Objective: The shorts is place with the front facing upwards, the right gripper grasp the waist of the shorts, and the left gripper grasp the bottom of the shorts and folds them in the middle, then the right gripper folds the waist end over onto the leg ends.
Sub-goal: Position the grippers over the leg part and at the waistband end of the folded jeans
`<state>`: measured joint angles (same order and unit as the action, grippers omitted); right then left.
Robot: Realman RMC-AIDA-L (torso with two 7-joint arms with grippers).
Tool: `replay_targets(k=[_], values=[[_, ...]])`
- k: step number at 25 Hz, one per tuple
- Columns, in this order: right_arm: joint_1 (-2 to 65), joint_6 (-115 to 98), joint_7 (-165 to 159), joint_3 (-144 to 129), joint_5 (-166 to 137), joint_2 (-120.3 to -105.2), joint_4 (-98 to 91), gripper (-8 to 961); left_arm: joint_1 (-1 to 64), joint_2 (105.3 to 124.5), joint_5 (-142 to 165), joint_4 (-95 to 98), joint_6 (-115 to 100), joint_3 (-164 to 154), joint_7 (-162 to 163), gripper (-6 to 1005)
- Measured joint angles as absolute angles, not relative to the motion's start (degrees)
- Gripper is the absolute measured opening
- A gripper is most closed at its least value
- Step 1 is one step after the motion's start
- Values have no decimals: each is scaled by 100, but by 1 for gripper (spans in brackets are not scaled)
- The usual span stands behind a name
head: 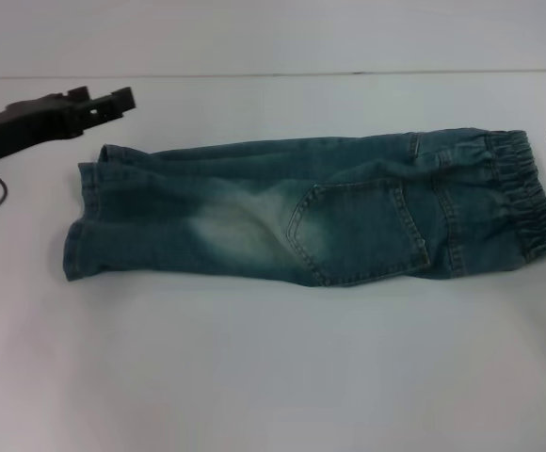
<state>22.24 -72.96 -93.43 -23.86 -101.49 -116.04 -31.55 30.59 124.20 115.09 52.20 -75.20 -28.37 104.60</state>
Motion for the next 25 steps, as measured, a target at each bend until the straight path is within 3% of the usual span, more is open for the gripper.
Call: replay_targets(k=[3, 6, 25], values=[[2127, -7329, -9123, -2445, -10398, -11724, -3244, 930, 2975, 12416, 11214, 5030, -7566, -3012, 10274, 737], [2149, -7123, -9131, -2460, -10789, -11753, -3283, 927, 2957, 12404, 11155, 4918, -7541, -3194, 10258, 848], [2442, -6532, -9558, -2674, -11224, -11748, -3192, 911, 3014, 12401, 11142, 4754, -7512, -3678, 10251, 847]])
